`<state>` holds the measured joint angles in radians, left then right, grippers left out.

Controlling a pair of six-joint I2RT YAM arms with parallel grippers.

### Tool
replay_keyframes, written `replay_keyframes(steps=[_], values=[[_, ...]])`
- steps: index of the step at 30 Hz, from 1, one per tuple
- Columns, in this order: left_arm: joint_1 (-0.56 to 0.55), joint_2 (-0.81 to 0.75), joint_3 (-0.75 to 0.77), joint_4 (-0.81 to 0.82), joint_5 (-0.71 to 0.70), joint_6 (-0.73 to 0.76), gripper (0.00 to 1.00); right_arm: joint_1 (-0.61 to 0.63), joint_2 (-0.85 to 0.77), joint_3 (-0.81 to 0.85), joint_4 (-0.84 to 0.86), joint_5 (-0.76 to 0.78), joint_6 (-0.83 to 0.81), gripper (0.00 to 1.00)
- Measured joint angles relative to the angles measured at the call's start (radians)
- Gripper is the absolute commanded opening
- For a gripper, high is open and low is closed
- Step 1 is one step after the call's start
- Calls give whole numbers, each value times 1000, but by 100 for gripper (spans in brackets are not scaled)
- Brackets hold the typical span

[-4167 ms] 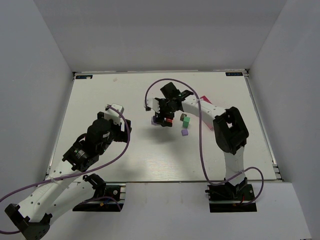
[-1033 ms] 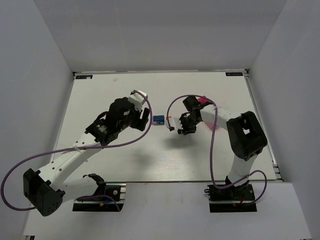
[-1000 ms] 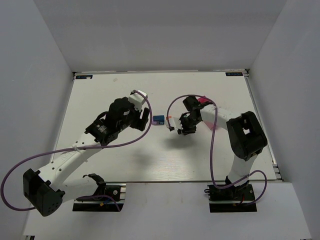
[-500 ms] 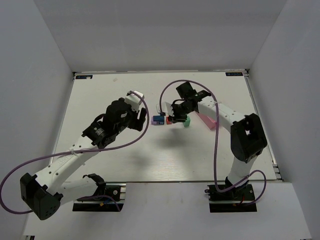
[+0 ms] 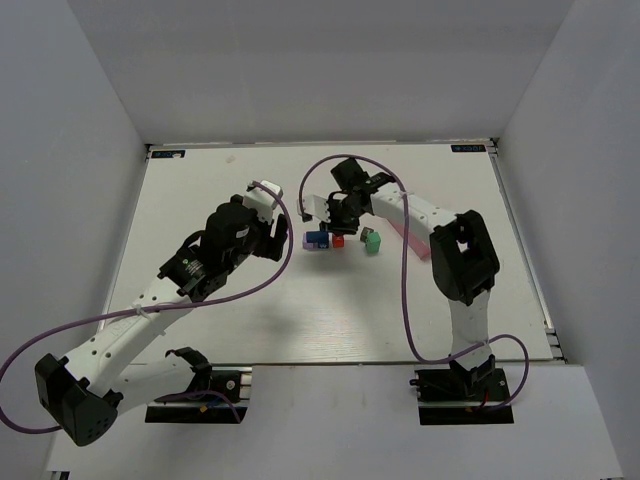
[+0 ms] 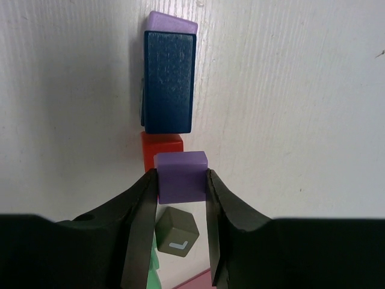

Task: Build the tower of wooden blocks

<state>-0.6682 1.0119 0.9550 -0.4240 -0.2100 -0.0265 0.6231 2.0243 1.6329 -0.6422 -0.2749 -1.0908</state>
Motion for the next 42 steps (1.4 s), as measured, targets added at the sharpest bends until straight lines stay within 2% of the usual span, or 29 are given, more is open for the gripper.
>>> replay_keyframes(steps=[24, 32, 42], values=[[0, 0, 0, 0, -10, 0, 84, 6, 60, 21, -30, 29, 10, 14], [0, 0, 0, 0, -11, 0, 84, 7, 60, 22, -30, 30, 10, 21], [0, 0, 0, 0, -11, 0, 84, 7, 60, 22, -34, 30, 9, 39]])
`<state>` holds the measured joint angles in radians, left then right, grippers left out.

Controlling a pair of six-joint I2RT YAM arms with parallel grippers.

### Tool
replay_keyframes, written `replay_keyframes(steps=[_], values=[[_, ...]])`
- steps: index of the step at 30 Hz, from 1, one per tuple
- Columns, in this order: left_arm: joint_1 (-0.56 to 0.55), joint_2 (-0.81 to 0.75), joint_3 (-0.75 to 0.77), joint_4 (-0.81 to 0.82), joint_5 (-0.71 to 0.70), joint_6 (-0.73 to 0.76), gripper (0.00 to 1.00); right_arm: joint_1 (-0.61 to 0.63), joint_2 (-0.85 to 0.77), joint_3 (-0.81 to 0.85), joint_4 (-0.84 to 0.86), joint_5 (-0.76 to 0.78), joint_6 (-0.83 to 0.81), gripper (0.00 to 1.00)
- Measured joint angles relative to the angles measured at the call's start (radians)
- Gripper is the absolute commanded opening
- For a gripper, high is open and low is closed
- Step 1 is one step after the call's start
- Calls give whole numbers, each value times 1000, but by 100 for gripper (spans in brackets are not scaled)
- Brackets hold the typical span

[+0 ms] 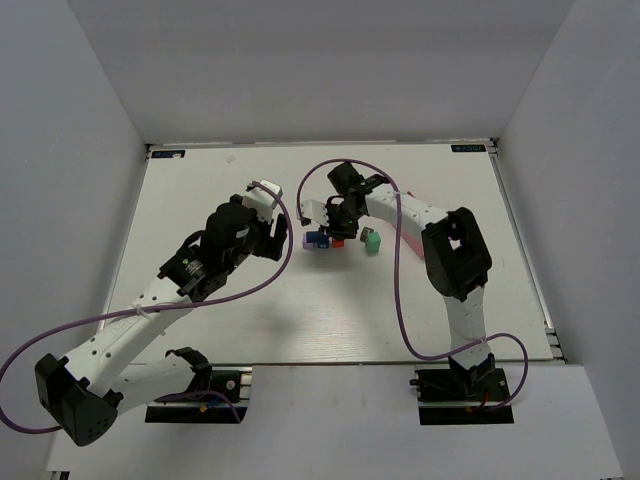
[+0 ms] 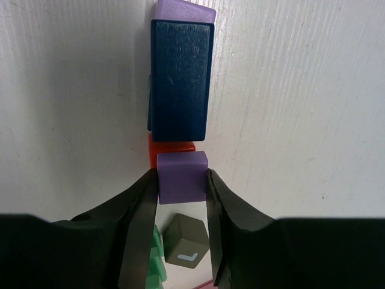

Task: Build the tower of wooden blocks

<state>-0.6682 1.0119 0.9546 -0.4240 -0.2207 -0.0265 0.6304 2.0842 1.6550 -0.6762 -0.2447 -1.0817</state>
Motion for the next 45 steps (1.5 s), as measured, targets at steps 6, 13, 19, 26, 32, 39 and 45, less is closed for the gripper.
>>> replay_keyframes(steps=[6, 13, 19, 26, 32, 39, 45], values=[[0, 0, 0, 0, 0, 0, 84, 0, 0, 0, -2, 0, 1, 48], [0, 0, 0, 0, 0, 0, 84, 1, 0, 0, -3, 0, 0, 54], [0, 0, 0, 0, -1, 0, 84, 3, 0, 0, -2, -1, 1, 90], [0, 0, 0, 0, -2, 0, 84, 5, -5, -11, 6, -1, 1, 90], [0, 0, 0, 0, -3, 0, 84, 4, -72, -70, 13, 0, 3, 90], [0, 0, 0, 0, -4, 0, 84, -7, -308, -228, 103, 7, 54, 90], [0, -4, -13, 3, -4, 0, 84, -58, -450, -296, 140, -10, 68, 87]])
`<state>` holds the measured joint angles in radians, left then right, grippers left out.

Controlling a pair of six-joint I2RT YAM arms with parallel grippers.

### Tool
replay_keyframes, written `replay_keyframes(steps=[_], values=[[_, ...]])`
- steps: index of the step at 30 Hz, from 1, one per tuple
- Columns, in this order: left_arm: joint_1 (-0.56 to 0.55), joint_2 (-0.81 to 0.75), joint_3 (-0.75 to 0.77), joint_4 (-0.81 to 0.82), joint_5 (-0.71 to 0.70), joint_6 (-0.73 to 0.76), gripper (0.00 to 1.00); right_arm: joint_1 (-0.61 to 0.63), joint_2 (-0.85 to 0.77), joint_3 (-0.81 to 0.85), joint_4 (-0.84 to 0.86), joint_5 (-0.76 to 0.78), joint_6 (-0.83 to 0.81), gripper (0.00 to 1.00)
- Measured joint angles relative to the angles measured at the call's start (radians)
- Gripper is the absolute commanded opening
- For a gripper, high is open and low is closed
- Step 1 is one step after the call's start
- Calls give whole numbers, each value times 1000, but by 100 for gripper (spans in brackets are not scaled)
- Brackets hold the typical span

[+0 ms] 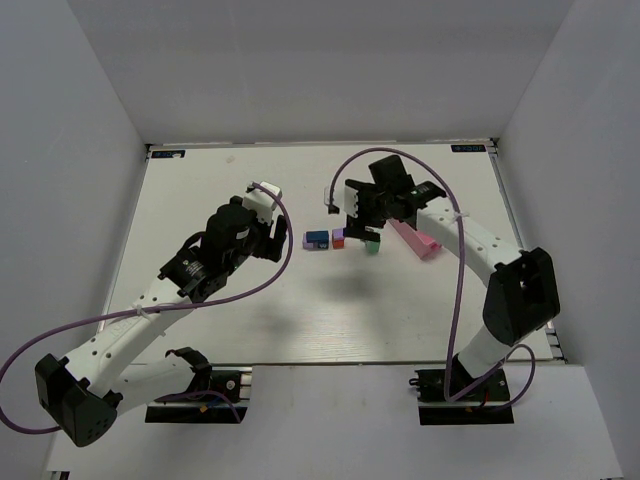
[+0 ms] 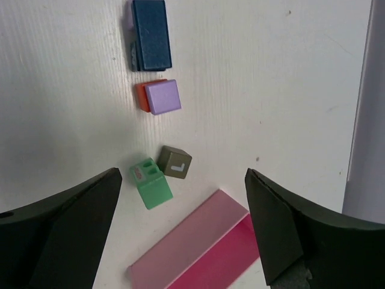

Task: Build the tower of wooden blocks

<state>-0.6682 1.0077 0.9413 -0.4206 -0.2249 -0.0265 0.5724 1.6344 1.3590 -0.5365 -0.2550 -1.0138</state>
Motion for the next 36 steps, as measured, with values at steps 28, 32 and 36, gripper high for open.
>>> replay_keyframes(steps=[28, 32, 36], values=[[0, -2, 0, 4, 1, 0, 84, -150, -216, -212, 176, -47, 410, 74], [0, -2, 0, 4, 1, 0, 84, -150, -215, -153, 171, -34, 510, 26], [0, -2, 0, 5, 0, 0, 84, -144, -52, 21, 103, -4, 631, 24]])
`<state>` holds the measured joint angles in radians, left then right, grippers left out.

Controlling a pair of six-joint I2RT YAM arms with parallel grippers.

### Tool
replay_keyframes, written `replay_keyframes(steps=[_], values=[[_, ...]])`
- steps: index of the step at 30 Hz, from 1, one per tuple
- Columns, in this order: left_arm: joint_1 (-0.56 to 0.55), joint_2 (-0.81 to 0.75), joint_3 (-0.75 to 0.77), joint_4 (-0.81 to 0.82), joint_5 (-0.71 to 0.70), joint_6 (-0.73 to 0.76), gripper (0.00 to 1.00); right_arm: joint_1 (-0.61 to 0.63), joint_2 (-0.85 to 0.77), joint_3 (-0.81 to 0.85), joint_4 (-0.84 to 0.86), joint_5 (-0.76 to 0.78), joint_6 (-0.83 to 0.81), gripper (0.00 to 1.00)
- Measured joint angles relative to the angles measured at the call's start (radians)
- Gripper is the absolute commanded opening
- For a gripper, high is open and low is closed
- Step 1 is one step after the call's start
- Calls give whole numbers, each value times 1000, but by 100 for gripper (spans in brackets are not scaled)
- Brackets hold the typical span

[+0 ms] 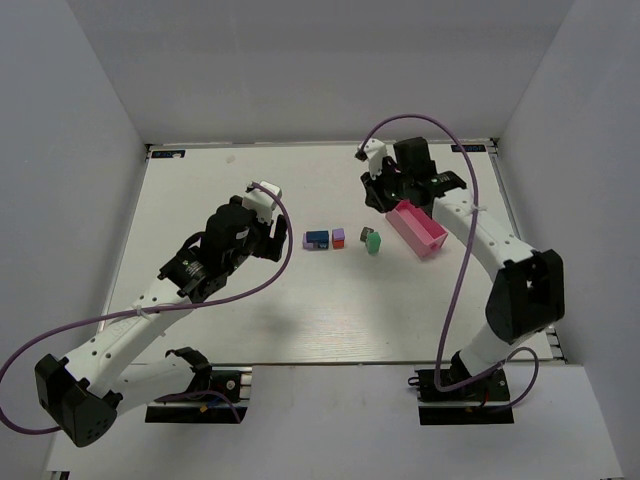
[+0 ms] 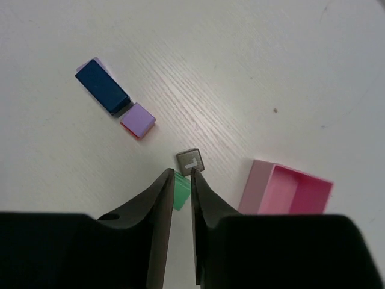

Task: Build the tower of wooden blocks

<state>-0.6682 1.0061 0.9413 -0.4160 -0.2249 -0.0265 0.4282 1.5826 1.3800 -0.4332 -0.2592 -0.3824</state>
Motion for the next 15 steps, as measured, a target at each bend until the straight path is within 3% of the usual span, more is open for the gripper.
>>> replay_keyframes(steps=[2, 3, 5, 7, 15], values=[[0, 0, 0, 0, -2, 0, 84, 5, 51, 21, -21, 17, 55, 36], [0, 0, 0, 0, -3, 0, 84, 6, 68, 21, -39, 24, 82, 50], [0, 0, 0, 0, -4, 0, 84, 6, 97, 25, -74, 44, 134, 55], [0, 0, 0, 0, -4, 0, 84, 8, 127, 40, -101, 61, 176, 60], [0, 0, 0, 0, -4, 0, 84, 27, 175, 74, -126, 145, 272, 60]])
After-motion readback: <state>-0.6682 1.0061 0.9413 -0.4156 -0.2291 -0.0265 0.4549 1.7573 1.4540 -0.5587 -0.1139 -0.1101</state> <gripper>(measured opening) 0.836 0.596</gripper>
